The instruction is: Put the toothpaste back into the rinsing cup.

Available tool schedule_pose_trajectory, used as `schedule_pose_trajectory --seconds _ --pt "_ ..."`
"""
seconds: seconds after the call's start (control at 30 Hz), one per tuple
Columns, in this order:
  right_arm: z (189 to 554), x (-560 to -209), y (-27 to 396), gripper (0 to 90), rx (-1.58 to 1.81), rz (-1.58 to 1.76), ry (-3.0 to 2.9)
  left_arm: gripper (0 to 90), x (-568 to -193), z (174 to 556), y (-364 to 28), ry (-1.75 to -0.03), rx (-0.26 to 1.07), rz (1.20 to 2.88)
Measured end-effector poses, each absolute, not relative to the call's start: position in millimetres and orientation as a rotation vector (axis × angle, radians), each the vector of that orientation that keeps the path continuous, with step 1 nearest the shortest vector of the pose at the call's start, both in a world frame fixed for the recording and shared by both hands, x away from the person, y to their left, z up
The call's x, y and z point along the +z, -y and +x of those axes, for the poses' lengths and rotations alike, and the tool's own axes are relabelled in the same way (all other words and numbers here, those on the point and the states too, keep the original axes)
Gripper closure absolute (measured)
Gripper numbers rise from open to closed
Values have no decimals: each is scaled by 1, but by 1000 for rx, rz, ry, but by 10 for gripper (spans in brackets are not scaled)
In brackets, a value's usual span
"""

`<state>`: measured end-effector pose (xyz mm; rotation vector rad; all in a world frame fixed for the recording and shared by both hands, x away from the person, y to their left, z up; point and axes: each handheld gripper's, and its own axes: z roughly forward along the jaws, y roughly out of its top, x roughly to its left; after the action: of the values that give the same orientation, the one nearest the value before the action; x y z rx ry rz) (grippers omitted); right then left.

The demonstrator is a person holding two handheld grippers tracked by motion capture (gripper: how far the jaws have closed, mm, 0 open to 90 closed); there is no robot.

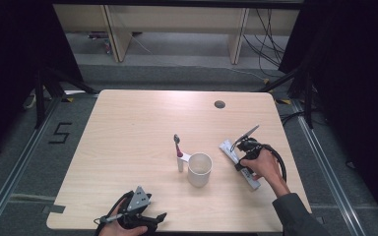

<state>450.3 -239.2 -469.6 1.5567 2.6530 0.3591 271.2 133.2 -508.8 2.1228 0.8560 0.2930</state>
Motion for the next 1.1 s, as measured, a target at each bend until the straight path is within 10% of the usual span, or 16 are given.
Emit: schedule_pose_trajectory --seconds 0.27,1.1 --pt "455 -470 239 744 299 1484 -2698 187 -509 271 -133 -851 292 2127" --pt "463 -472 231 753 144 1375 -2806 194 -510 271 -134 -839 292 2136"
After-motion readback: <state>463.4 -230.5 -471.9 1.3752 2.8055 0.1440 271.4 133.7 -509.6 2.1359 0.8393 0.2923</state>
